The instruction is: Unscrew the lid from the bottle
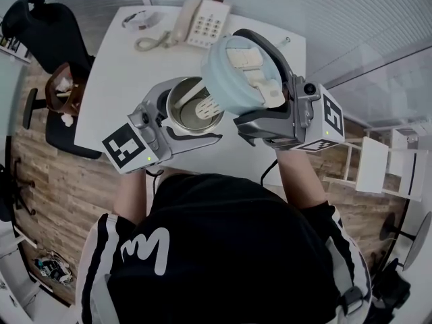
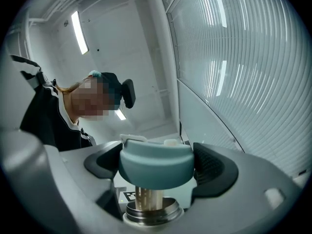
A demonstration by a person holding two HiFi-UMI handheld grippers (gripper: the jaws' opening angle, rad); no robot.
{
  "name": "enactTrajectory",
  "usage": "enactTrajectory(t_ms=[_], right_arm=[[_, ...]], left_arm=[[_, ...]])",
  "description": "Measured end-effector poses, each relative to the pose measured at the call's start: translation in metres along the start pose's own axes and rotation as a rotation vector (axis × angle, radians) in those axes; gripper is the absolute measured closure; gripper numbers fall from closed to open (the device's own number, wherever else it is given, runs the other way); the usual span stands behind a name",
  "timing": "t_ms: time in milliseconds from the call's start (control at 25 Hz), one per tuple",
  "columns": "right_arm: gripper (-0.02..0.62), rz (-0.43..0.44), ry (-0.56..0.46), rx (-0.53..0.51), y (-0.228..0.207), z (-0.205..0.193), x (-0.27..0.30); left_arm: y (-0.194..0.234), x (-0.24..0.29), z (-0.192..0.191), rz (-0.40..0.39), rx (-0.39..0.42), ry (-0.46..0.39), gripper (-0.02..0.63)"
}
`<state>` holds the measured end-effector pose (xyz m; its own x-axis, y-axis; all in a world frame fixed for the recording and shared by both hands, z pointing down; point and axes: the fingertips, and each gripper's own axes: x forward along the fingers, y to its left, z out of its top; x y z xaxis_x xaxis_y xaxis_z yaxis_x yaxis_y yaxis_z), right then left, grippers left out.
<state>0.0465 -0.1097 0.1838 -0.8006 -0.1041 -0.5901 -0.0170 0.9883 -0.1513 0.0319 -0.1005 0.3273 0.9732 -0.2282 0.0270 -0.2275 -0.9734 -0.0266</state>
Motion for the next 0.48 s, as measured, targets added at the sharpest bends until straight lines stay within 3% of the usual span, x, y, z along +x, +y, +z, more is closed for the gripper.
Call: enactTrajectory(t_ms=[320,480], right_arm=[[0.150,-0.001,0.014,-0.020,-0.003,-0.004,-0.001],[0.150,-0.014,0.069,-0.035,0.001,-0.009,-0.002]], left_arm=[[0.003,0.004,0.000,0.000,0.050,-0.002,0.170],[-0.003,0.011,0.001,0.005,0.008,0.001,0.170]])
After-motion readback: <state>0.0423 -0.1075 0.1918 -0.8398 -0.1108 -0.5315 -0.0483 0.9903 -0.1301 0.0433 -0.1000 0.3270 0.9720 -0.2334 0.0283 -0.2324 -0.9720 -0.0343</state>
